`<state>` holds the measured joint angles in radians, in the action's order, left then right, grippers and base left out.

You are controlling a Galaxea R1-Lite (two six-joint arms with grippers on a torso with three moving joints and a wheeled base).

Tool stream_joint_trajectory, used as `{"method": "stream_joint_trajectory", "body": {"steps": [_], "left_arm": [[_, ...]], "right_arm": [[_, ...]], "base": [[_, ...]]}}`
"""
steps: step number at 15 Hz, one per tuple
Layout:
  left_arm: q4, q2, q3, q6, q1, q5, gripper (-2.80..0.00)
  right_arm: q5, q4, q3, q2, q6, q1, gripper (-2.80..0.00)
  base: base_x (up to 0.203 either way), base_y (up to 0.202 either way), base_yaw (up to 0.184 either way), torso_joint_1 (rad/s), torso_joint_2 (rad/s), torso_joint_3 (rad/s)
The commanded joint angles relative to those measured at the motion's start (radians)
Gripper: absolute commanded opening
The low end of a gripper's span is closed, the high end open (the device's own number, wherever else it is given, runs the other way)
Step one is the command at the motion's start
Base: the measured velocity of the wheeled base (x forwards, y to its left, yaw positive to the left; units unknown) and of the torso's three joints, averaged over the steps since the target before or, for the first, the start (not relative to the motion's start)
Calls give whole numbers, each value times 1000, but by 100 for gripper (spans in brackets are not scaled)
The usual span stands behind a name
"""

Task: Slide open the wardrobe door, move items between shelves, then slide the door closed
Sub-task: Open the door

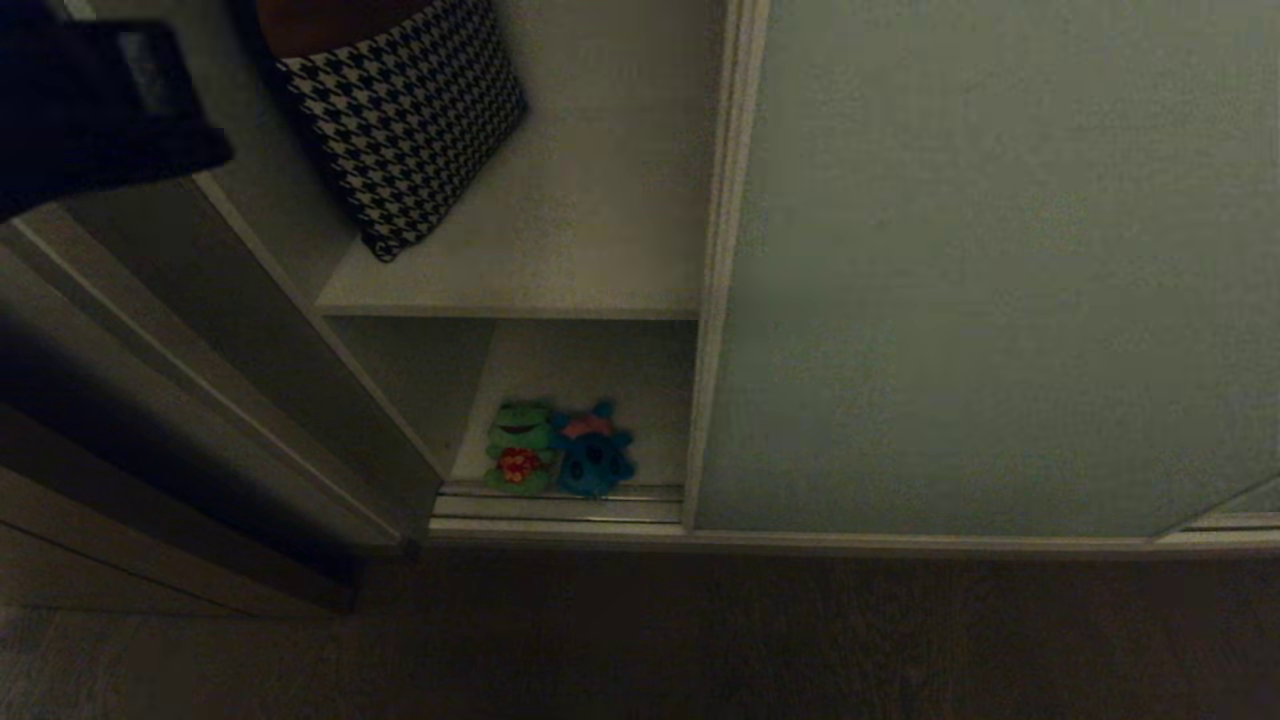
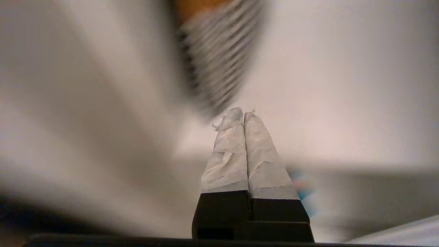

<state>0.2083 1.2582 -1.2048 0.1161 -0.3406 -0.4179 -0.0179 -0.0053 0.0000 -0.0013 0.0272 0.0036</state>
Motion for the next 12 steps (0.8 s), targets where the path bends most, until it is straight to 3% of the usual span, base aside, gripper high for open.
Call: {"method": "stream_joint_trajectory", "body": {"steps": [1, 6, 11, 12], "left_arm": [[2, -197, 185, 13, 23, -49, -280], [5, -611, 667, 20, 127, -137, -280], [3, -955, 909, 2, 247, -149, -280], [33, -973, 973, -29, 254, -151, -280]], "right_arm": [[0, -1, -1, 1, 0, 0, -280], [0, -1, 0, 1, 0, 1, -280], [0, -1, 0, 1, 0, -1, -280], [0, -1, 0, 1, 0, 0, -280]], "base": [[0, 0, 0, 0, 0, 0], [0, 0, 0, 0, 0, 0], [0, 0, 0, 0, 0, 0], [0, 0, 0, 0, 0, 0]]}}
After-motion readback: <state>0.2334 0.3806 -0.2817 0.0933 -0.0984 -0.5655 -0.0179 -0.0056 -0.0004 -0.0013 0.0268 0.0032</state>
